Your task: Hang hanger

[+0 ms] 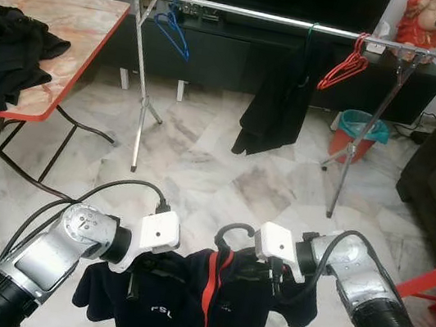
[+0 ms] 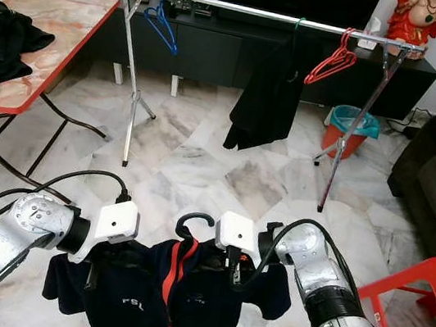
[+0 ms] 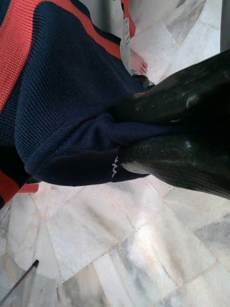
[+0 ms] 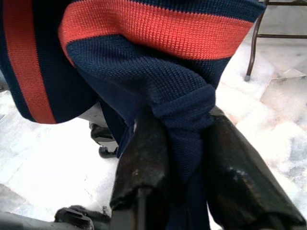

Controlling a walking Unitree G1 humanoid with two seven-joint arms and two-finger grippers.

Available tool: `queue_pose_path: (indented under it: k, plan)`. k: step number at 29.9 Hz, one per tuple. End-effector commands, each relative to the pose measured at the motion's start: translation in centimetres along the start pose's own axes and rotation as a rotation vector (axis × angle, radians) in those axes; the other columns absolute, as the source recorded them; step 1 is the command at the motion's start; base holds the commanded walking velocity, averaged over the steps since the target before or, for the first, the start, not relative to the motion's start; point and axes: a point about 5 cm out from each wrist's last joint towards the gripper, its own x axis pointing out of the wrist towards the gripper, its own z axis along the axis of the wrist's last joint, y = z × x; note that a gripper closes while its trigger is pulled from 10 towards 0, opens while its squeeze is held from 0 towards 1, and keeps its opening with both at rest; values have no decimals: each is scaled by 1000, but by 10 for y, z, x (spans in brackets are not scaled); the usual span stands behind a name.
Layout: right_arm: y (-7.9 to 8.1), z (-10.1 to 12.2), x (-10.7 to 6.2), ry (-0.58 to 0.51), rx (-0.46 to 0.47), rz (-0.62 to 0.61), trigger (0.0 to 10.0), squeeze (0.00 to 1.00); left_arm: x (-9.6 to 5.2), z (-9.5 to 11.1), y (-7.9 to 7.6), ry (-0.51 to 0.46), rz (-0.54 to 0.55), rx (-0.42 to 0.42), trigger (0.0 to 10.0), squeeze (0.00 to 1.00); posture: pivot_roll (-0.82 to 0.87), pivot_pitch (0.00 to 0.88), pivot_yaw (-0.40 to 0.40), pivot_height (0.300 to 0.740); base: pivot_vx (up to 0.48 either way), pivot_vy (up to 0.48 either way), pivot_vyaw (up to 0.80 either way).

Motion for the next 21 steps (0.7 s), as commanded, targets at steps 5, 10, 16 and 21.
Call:
queue_pose_path:
  k: [5,10,16,21]
  plan:
    - [-3,6,-5,-10,-27,-3,10000,1000,0,3,2,-2,2,13,0,0,132,0,-25,740,0,0,0]
    - [5,-9,-13,84,-15,48,10000,1000,-2,2,4,0,18,11,0,0,134,0,-28,740,0,0,0]
    - [15,-27,-29,180,22,72,10000,1000,-2,1,5,-3,35,6,0,0,132,0,-30,740,0,0,0]
    - [11,-29,-39,172,32,-13,10000,1000,-2,0,6,-7,37,3,0,0,124,0,-29,740,0,0,0]
